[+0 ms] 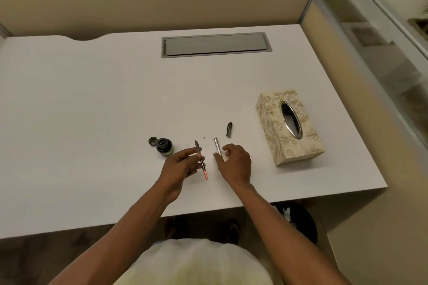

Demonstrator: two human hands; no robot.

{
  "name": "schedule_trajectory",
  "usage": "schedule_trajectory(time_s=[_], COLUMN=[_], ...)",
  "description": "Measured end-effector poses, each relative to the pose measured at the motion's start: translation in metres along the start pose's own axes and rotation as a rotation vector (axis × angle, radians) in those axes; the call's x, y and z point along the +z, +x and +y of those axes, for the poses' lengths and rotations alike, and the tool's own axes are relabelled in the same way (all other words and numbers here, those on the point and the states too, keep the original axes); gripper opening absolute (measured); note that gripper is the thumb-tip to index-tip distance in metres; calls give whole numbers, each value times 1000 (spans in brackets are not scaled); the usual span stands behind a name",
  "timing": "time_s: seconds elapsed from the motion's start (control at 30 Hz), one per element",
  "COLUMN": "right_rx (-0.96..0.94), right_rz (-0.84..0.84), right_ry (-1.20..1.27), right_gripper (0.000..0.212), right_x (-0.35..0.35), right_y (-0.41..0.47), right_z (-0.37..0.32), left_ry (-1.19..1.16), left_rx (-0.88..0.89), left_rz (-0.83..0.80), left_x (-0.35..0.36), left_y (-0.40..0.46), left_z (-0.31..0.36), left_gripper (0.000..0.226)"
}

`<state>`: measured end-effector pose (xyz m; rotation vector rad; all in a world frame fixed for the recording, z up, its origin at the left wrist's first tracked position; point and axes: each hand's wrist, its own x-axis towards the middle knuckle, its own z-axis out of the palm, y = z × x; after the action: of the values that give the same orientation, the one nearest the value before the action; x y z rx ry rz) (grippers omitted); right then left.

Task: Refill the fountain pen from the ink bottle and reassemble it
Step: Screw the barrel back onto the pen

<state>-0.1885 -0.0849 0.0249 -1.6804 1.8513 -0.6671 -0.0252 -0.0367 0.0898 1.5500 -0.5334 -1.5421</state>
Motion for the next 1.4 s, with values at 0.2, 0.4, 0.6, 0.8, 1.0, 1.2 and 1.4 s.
schedule_trajectory(time_s=[0.2, 0.4, 0.6, 0.8, 1.0, 1.2, 1.4], right_rx=[15, 41, 55, 29, -4, -50, -55], right_rz=[-26, 52, 71, 89, 84, 83, 75], right_ry=[-77, 32, 231, 406, 465, 452, 436], right_gripper=[16, 7, 6, 6, 9, 9, 12], right_x=[7, 6, -9, -25, -29, -26, -22], right_y=[2, -2, -24, -53, -63, -65, -66], right_z=[-3, -9, -23, -37, -49, -55, -57], left_ry=[-28, -62, -117, -171, -186, -171, -100], left_rx=[1, 4, 50, 125, 136, 146, 155], left_rz=[-16, -19, -20, 55, 86, 85, 55], left_x=[-8, -13, -18, -27, -33, -34, -36], left_y=[1, 3, 9, 15, 18, 15, 10], left_z=[8, 13, 30, 54, 62, 60, 51], left_gripper=[23, 22, 16, 17, 22, 17, 14])
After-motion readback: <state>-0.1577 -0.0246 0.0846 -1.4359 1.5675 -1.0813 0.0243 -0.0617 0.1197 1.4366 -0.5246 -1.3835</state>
